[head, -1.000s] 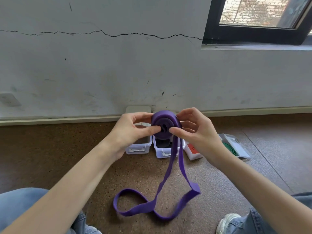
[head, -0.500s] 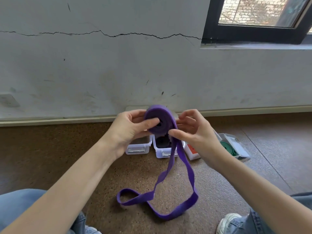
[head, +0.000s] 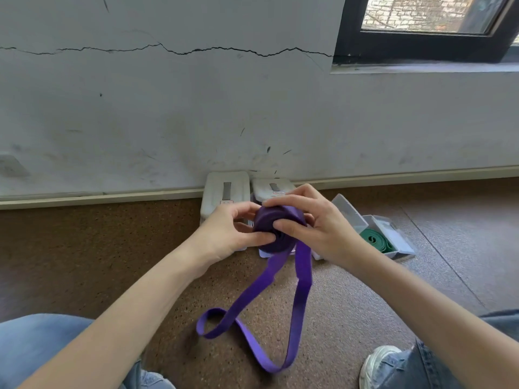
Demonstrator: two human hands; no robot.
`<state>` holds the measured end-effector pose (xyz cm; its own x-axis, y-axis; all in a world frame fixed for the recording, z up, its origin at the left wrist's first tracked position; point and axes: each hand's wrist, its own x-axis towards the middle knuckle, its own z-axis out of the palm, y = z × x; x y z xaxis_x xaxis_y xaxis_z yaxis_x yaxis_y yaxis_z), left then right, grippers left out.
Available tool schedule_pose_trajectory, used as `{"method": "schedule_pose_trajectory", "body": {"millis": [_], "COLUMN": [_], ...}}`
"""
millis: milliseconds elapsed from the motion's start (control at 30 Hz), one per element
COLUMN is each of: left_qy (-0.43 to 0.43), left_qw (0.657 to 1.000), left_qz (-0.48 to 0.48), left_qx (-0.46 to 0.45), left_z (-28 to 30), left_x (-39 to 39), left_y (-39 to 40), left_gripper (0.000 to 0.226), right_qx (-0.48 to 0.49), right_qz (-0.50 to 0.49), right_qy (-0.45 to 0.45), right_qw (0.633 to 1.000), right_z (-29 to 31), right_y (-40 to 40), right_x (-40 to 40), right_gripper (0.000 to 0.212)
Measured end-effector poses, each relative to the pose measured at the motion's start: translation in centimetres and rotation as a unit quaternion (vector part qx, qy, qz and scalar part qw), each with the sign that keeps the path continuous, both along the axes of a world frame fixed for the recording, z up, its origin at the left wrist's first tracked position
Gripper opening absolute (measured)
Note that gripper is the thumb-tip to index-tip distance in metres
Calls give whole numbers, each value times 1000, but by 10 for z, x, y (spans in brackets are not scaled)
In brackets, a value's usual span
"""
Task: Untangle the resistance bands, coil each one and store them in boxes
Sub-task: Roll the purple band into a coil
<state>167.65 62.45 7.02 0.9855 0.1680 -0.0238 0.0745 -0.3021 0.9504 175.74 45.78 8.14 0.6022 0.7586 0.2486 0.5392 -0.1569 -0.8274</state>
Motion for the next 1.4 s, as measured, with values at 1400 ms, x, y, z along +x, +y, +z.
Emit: {"method": "schedule_pose_trajectory", "body": {"millis": [1400], "left_qy": [6], "left_qw": [999], "left_qz": [-38], "left_qx": [-10], "left_z": [12], "left_x": [1], "left_y": [10], "left_gripper": [40], "right_qx": [41], "right_qz": [-7], "right_qy": [42], "right_qw": [998], "right_z": [10], "right_y": [-2], "right_x": [-1], "right_gripper": [28]}}
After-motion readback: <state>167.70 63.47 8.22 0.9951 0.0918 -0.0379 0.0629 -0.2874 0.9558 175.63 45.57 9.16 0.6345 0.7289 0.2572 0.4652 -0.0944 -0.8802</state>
